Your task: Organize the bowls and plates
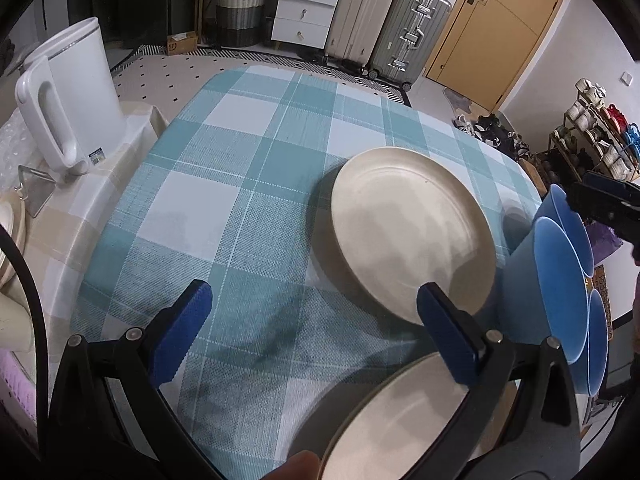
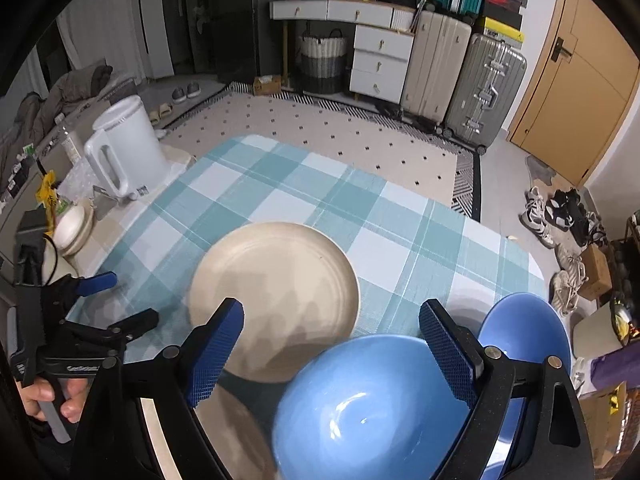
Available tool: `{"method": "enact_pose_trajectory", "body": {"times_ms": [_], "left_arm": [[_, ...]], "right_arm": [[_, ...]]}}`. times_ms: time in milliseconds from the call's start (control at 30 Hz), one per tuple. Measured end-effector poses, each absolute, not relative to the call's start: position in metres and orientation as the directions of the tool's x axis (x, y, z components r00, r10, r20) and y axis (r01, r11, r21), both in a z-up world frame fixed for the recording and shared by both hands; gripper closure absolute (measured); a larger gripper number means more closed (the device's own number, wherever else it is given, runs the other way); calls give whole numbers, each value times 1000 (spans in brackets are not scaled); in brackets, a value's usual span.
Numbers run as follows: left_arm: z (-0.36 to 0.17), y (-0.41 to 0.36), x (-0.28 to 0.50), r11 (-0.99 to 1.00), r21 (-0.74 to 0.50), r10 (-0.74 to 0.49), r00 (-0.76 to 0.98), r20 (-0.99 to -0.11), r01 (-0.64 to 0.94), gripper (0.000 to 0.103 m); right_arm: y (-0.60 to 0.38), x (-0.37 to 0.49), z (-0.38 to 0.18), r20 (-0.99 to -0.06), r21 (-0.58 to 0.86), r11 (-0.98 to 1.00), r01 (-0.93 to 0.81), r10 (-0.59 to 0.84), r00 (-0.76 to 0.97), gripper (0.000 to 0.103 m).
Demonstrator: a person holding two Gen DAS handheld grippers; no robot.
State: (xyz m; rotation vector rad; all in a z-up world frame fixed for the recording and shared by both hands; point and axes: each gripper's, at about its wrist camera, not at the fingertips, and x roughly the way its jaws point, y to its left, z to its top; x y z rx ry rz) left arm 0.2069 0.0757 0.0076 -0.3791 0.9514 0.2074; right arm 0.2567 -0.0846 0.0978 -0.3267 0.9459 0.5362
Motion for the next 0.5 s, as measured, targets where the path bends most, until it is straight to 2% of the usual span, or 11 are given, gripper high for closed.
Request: {"method": "enact_pose_trajectory", "body": {"times_ms": [500], "left_arm": [[-23,72,234,909,-236,-27,517,-856,-343,2]], "right_arm": [[-76,313,40,-907,-14,815,-579,234,351,12]]}}
